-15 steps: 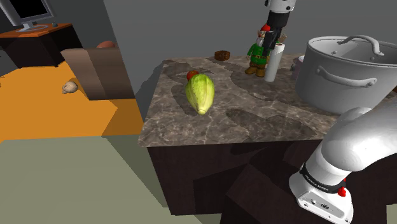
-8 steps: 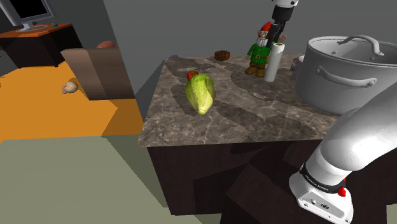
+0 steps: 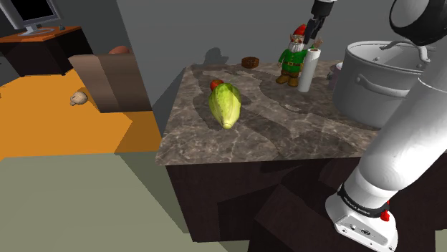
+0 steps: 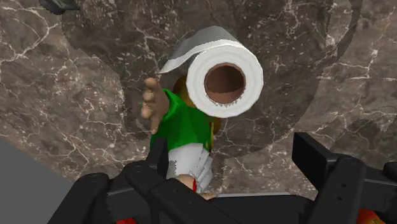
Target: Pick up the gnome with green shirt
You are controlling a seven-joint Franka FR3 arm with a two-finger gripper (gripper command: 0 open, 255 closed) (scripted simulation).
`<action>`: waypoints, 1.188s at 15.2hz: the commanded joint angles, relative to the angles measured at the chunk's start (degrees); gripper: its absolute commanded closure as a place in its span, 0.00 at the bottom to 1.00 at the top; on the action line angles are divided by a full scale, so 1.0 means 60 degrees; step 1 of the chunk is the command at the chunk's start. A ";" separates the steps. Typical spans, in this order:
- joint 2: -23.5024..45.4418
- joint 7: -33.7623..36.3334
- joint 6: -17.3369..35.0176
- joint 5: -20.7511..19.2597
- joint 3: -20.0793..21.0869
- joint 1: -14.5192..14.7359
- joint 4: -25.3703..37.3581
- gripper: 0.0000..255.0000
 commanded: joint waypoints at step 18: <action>0.1304 -0.1072 0.0650 0.1143 -0.0409 -0.0647 0.0446 1.00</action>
